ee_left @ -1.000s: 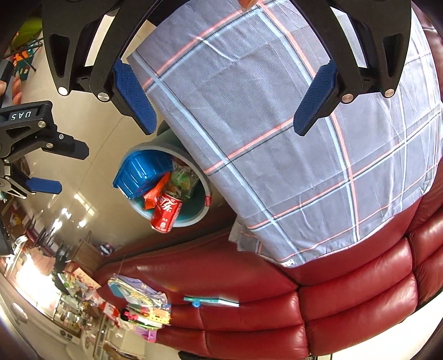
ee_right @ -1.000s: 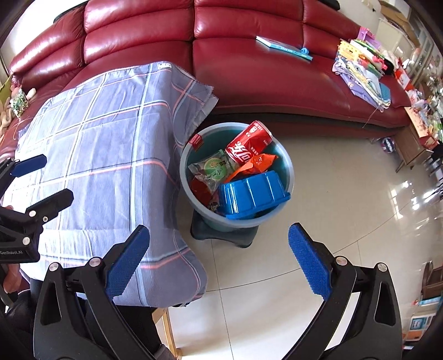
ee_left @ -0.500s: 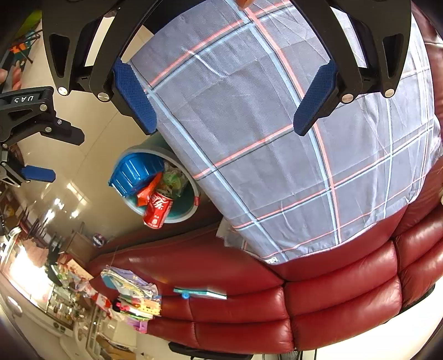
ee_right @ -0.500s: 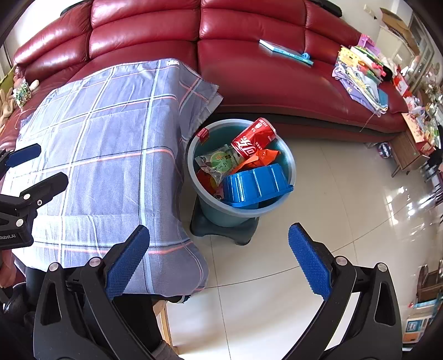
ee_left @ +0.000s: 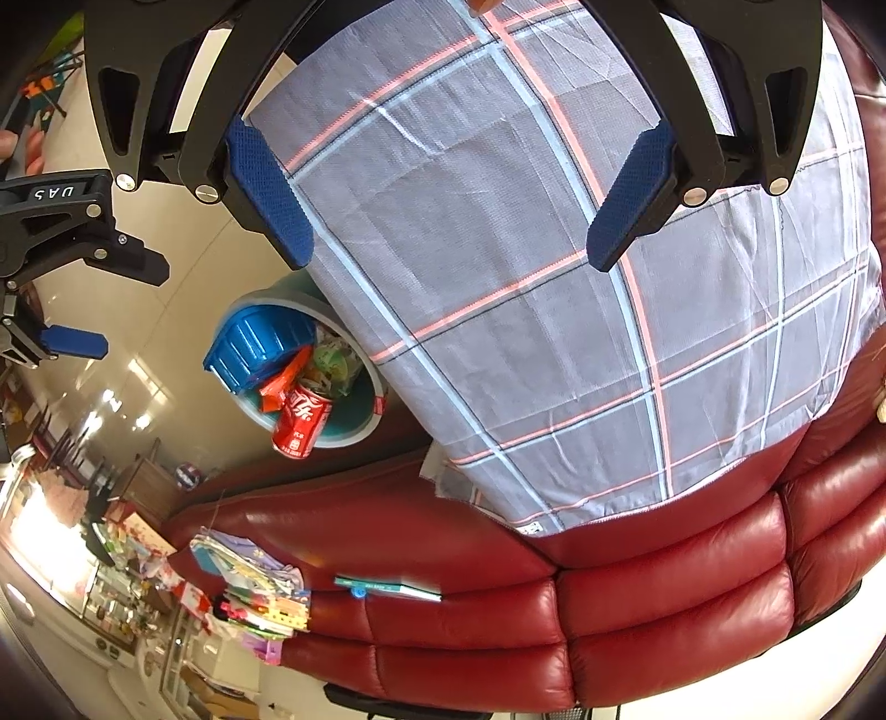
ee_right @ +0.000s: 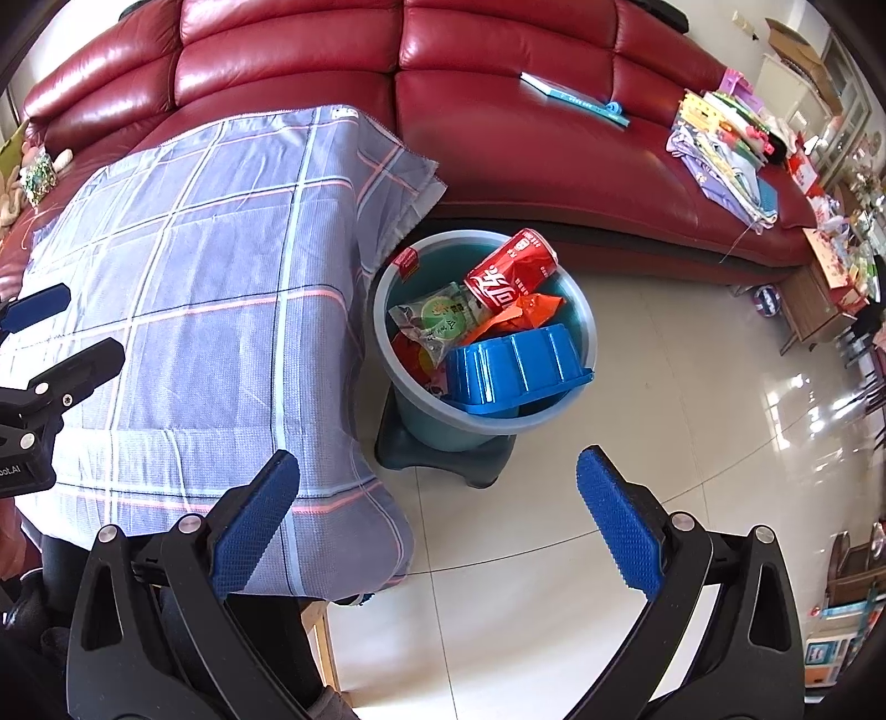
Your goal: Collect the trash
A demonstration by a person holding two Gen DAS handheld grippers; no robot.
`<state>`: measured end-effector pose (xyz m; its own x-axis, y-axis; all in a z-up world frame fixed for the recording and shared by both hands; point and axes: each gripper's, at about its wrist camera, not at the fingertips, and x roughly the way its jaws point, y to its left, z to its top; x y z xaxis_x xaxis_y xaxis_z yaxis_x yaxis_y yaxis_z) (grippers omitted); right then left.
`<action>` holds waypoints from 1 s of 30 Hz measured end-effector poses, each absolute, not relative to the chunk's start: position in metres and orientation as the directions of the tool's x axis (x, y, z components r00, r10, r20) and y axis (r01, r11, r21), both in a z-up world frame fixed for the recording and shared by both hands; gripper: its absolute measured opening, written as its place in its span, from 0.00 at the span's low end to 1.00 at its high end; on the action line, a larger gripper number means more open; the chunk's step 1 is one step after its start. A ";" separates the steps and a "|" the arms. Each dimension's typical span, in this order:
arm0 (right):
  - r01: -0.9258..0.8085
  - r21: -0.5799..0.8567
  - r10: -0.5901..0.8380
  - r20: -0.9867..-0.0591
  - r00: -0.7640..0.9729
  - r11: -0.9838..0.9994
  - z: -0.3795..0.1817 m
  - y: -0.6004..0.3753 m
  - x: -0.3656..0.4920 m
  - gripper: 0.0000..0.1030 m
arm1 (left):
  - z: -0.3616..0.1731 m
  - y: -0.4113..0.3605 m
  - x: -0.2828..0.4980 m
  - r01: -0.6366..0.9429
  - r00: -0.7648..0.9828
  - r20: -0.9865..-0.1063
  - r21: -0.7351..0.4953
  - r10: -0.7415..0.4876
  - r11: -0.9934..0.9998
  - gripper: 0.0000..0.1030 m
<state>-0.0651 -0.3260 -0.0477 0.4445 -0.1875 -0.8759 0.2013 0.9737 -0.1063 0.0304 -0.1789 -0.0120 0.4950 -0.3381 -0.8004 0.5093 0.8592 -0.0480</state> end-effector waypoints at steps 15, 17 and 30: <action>0.217 -0.097 -0.183 -0.888 0.421 0.971 -0.062 -0.332 -0.057 0.93 | -0.020 -0.181 0.033 0.503 0.505 -0.798 -0.038 -0.330 0.863 0.96; 0.219 -0.098 -0.184 -0.888 0.420 0.971 -0.063 -0.334 -0.056 0.93 | -0.021 -0.183 0.034 0.506 0.502 -0.801 -0.034 -0.327 0.862 0.96; 0.226 -0.107 -0.195 -0.889 0.414 0.968 -0.066 -0.338 -0.053 0.94 | -0.025 -0.190 0.030 0.518 0.516 -0.801 0.008 -0.305 0.855 0.96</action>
